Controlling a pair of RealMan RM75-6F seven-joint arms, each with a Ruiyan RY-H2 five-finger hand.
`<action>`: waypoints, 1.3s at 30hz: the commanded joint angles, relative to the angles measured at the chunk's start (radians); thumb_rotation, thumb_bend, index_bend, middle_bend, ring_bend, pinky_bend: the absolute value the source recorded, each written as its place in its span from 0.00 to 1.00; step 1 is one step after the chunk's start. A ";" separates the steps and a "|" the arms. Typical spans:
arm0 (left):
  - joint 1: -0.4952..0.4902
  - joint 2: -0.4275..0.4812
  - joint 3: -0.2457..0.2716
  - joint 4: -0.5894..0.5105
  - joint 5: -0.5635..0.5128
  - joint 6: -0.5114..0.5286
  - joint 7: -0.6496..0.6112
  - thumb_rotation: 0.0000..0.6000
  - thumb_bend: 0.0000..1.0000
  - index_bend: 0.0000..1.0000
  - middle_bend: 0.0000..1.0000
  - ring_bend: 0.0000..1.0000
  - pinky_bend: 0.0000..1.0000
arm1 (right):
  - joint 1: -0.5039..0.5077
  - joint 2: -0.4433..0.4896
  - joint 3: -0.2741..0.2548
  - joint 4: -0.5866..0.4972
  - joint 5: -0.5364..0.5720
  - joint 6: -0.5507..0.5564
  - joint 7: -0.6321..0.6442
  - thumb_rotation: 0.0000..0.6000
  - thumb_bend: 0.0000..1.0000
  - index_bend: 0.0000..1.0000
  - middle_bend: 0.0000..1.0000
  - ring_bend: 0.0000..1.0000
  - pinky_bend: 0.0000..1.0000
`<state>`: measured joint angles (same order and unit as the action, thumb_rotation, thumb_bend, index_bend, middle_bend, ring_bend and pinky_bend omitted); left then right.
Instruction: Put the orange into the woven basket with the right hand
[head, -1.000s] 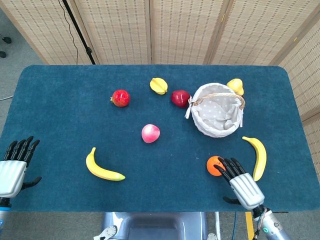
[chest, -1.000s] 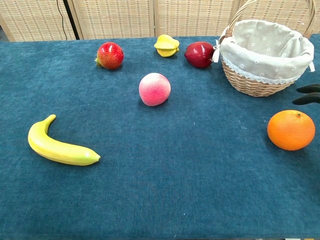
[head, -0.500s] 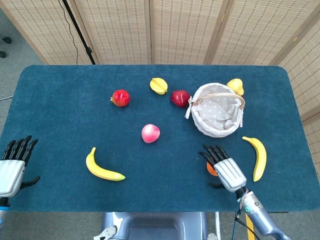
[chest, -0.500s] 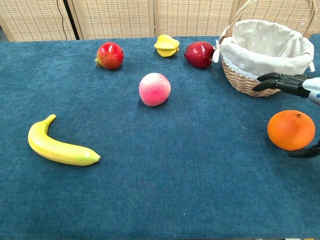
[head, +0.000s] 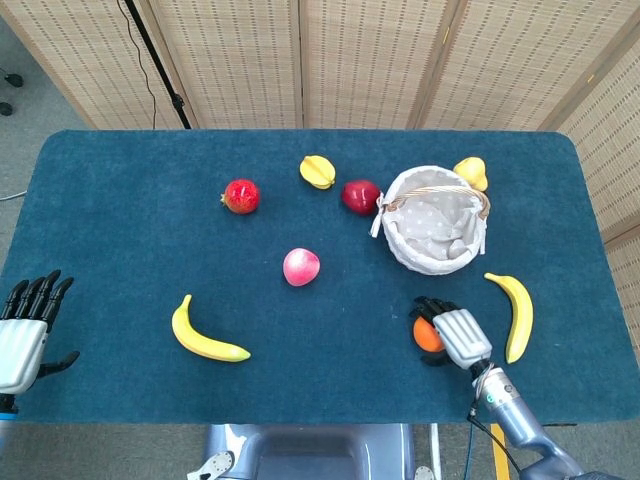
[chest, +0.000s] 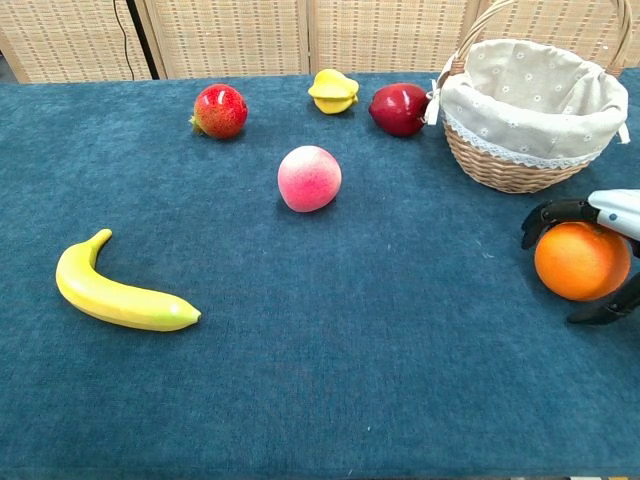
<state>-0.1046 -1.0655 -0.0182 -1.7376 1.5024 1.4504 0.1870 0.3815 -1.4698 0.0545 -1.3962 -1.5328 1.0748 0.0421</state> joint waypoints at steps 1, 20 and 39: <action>-0.001 0.000 -0.001 0.001 -0.002 -0.001 -0.001 1.00 0.07 0.00 0.00 0.00 0.00 | -0.002 -0.018 -0.004 0.031 -0.029 0.049 0.037 1.00 0.35 0.64 0.55 0.63 0.68; -0.007 -0.006 -0.004 0.011 -0.017 -0.016 -0.003 1.00 0.07 0.00 0.00 0.00 0.00 | -0.034 0.137 0.024 -0.259 -0.087 0.226 -0.164 1.00 0.39 0.69 0.61 0.68 0.72; -0.013 -0.010 -0.007 0.019 -0.034 -0.030 -0.009 1.00 0.07 0.00 0.00 0.00 0.00 | 0.093 0.094 0.174 -0.256 -0.052 0.207 -0.129 1.00 0.39 0.70 0.61 0.68 0.72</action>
<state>-0.1175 -1.0755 -0.0249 -1.7187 1.4682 1.4201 0.1785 0.4467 -1.3682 0.2094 -1.6534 -1.6119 1.3157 -0.0860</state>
